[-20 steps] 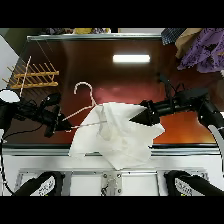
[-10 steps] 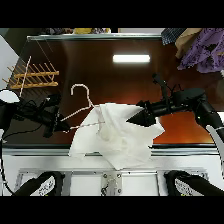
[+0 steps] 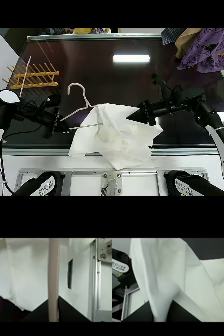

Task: Fold the clothes and pants, and hang the long-sleeved shirts on hangers.

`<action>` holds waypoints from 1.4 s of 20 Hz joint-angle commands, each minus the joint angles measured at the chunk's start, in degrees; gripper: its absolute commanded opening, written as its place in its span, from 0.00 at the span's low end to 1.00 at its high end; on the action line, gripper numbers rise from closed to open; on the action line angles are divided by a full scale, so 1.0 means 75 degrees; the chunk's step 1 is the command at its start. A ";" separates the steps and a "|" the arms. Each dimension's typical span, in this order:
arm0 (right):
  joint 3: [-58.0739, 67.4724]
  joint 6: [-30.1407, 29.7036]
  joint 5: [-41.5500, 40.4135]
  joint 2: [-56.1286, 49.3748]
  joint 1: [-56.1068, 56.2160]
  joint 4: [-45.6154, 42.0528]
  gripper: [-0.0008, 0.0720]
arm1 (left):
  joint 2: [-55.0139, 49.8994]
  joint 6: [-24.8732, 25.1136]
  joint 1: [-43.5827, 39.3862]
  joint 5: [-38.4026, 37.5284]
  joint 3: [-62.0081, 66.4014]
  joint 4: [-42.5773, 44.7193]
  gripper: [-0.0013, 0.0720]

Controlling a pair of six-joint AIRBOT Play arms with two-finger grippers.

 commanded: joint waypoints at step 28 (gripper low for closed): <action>0.0198 -0.1918 0.0635 0.1040 0.0052 -0.0801 0.03 | 0.0000 0.0020 -0.0003 0.0219 0.0003 -0.0213 0.05</action>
